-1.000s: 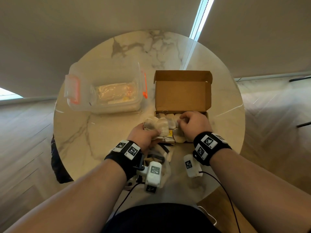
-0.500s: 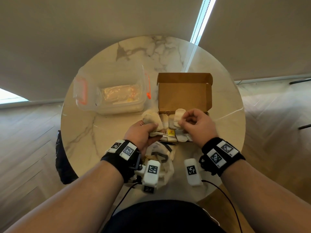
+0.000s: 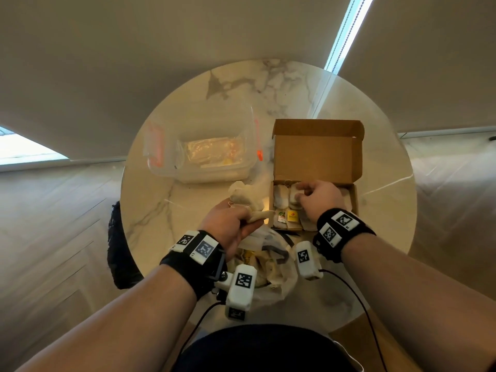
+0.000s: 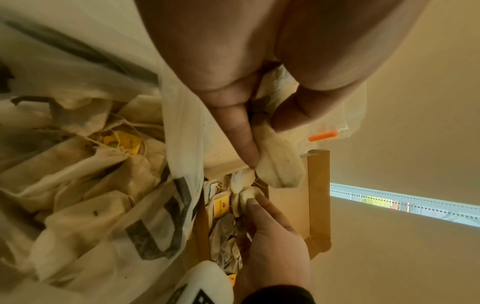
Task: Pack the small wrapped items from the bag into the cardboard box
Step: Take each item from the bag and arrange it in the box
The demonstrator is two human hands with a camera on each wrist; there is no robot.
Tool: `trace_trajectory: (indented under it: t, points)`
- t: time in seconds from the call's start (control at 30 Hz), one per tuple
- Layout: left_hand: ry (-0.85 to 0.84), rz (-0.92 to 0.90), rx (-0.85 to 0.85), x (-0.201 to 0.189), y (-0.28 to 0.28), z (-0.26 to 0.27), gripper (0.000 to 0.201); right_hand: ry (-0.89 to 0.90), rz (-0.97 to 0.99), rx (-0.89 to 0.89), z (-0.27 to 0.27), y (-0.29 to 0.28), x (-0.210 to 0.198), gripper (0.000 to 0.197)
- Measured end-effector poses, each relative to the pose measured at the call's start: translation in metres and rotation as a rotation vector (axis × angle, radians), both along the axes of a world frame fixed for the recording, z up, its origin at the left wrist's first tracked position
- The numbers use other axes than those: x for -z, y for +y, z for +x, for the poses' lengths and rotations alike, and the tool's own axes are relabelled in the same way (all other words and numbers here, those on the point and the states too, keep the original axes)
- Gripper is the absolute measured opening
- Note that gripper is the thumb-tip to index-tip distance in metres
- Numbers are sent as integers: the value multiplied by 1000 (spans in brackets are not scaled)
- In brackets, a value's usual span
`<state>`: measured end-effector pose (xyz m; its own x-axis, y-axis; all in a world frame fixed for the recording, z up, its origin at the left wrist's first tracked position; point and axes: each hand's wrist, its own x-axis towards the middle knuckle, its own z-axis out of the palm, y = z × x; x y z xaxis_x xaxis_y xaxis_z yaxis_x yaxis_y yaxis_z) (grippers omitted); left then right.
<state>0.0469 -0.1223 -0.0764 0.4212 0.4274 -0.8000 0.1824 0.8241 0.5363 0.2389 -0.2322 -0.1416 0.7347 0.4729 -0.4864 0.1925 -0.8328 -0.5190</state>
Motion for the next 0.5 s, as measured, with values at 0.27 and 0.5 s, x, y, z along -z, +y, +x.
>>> trace_trajectory:
  t: [0.27,0.5]
  points:
    - [-51,-56,-59,-5,6,2,27,-95,-114,-188,-1,4,-6,24]
    - [-130,-124,-82,-14,-1,24,25,260,420,-262,-21,-21,-65,26]
